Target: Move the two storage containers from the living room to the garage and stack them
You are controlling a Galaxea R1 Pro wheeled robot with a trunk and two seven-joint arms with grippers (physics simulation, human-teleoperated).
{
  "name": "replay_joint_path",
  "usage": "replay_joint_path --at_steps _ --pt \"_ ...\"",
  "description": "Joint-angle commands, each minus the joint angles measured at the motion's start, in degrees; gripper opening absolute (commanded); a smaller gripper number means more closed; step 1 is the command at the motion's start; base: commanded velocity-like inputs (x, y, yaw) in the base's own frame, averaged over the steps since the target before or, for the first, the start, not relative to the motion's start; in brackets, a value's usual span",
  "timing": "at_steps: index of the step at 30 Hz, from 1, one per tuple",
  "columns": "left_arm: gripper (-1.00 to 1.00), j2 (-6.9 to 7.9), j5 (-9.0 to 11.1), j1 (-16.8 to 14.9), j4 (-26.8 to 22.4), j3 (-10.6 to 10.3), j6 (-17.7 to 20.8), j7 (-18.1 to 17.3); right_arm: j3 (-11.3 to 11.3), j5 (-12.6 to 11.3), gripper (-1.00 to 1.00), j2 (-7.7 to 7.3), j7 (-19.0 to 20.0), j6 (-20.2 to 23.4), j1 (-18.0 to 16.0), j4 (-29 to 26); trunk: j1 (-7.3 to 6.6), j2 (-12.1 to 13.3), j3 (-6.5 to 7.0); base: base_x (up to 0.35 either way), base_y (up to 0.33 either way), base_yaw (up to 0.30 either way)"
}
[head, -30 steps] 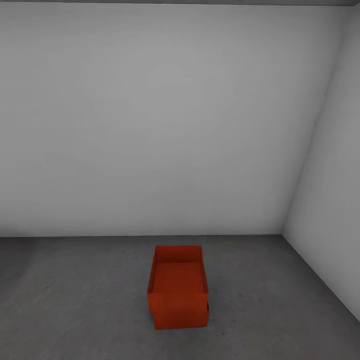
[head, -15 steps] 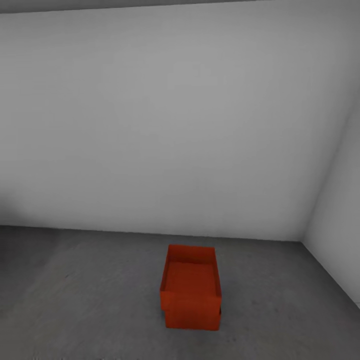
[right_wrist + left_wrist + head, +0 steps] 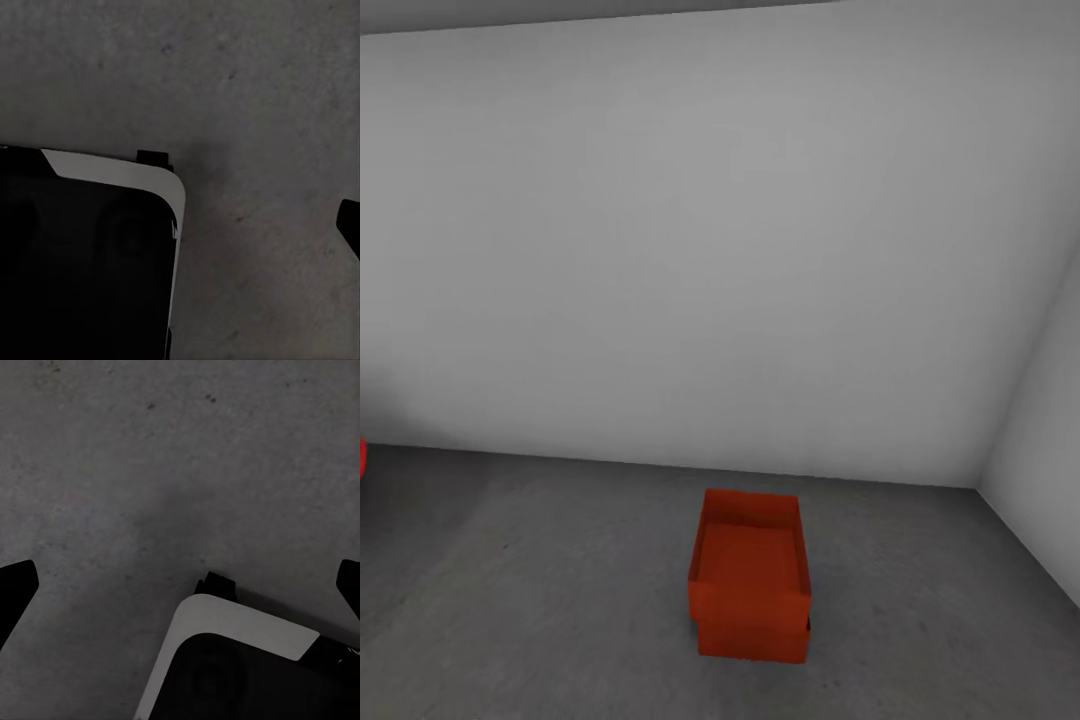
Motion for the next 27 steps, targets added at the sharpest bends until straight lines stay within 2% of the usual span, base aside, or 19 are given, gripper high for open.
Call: replay_joint_path --at_steps 1,9,15,17,27 --pt "1.00 0.00 0.3 0.0 0.0 -0.2 -0.2 0.1 -0.4 0.6 1.00 -0.03 -0.2 -0.2 -0.1 0.2 0.00 0.0 -0.07 0.000 0.000 0.002" --pt "1.00 0.00 0.3 0.0 0.0 -0.2 -0.2 0.1 -0.3 1.1 1.00 -0.07 -0.2 -0.1 -0.1 0.2 0.00 0.0 -0.07 0.000 0.000 0.000" --pt "1.00 -0.02 0.3 0.0 0.0 -0.2 -0.2 0.1 -0.3 4.7 1.00 0.17 -0.2 -0.1 -0.1 0.1 0.00 0.0 -0.07 0.000 0.000 0.000" --pt "1.00 -0.03 0.3 0.0 0.0 -0.2 -0.2 0.1 -0.3 5.1 1.00 0.16 -0.3 -0.1 -0.1 0.1 0.00 0.0 -0.07 0.000 0.000 0.000" --pt "1.00 -0.36 0.4 0.0 -0.4 0.2 -0.3 0.0 -0.5 5.6 1.00 0.18 -0.3 -0.1 -0.1 0.1 0.00 0.0 -0.07 0.000 0.000 0.000"
